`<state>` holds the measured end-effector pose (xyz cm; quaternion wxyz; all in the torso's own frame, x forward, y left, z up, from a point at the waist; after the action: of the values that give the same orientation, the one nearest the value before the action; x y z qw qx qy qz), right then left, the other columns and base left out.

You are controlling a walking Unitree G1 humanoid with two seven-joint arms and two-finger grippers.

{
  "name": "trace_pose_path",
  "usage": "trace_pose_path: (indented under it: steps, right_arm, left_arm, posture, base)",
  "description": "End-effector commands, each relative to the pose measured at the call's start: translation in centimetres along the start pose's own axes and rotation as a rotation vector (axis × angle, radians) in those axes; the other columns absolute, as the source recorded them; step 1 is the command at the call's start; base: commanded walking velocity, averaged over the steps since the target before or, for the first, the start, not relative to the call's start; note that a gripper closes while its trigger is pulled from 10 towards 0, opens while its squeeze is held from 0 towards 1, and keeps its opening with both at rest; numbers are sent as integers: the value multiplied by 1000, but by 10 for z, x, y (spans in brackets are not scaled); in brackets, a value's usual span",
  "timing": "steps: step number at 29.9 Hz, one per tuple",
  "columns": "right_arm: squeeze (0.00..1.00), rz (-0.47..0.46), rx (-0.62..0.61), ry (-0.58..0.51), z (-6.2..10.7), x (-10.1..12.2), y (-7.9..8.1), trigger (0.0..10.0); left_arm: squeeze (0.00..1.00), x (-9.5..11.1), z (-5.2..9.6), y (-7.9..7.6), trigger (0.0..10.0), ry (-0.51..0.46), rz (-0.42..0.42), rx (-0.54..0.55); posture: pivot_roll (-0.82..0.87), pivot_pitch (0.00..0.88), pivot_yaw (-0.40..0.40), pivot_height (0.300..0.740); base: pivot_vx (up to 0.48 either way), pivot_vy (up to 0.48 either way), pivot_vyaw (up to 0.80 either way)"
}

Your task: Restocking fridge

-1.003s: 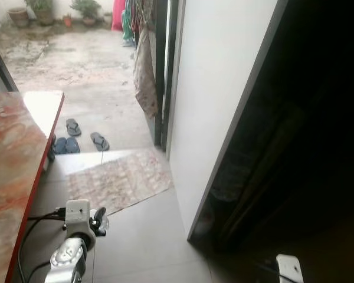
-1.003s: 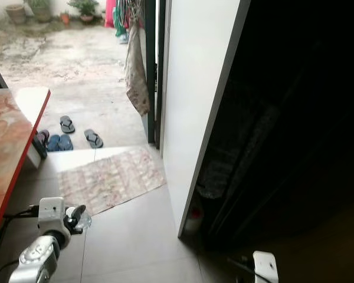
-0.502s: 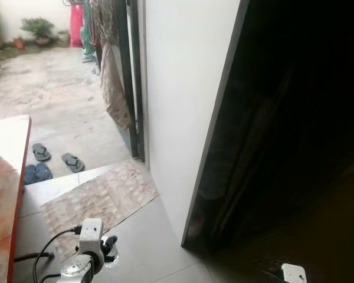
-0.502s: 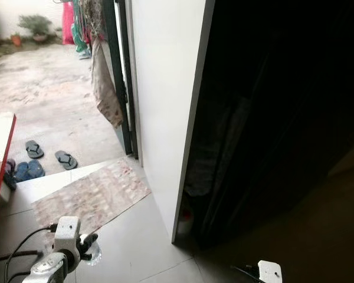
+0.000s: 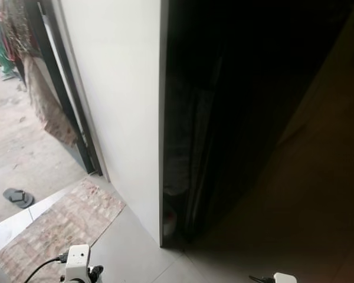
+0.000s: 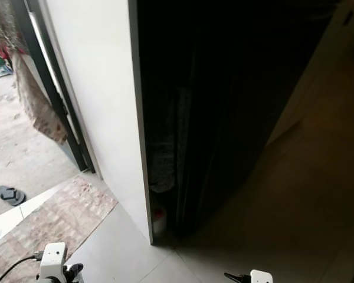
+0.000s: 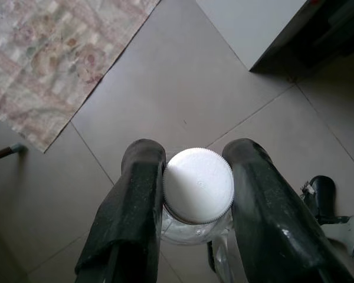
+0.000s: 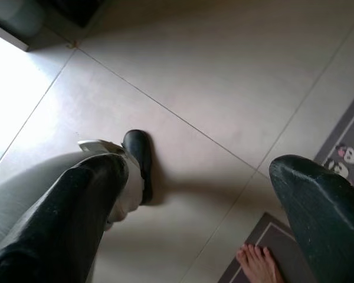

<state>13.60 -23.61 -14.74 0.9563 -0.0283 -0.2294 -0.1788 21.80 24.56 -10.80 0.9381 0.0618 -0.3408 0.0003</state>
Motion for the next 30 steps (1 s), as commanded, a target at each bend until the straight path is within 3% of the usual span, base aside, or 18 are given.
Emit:
trace_pose_path:
  steps: [1, 9, 14, 21, 22, 30]
  right_arm:
    - [0, -6, -7, -24, -1, 9, -1, 10000]
    - [0, -50, -13, -30, -1, 8, -1, 10000]
    - [0, -56, -11, -18, 0, 2, 0, 10000]
    - [0, -51, -7, -4, 0, -4, 1, 10000]
    - [0, -51, -5, -4, 0, -4, 1, 10000]
    - [0, -16, 9, 2, 1, -5, 1, 10000]
  left_arm:
    - [0, 15, -2, 3, 10000, -56, 26, 22]
    - [0, 27, -2, 4, 10000, -115, -12, 27]
    - [0, 30, 0, 14, 10000, -143, -55, 104]
    - [0, 23, -1, 9, 10000, -100, 41, 28]
    - [0, 23, -1, 6, 10000, -104, 93, 5]
    - [0, 12, 0, 2, 10000, -82, 90, -5]
  posture:
    - [26, 0, 3, 740]
    - [1, 0, 9, 740]
    - [8, 0, 25, 740]
    - [18, 0, 34, 740]
    - [25, 0, 34, 740]
    - [23, 0, 31, 740]
  base:
    - [0, 0, -712]
    - [0, 0, -712]
    - [0, 0, -712]
    - [0, 0, -712]
    - [0, 0, -712]
    - [0, 0, -709]
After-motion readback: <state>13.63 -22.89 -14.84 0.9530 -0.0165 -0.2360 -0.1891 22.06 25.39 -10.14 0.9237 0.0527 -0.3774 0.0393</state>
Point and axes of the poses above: a point about 5 cm out from each wrist's last joint towards the gripper, its own z axis pointing back from the gripper into the wrist, its own x axis along the axis of the wrist's last joint, y = z × x, the point moved 5 cm from there along -z, pointing out of the wrist towards the gripper, and after that the axes turned 7 degrees about -z, right-handed, at the moved point
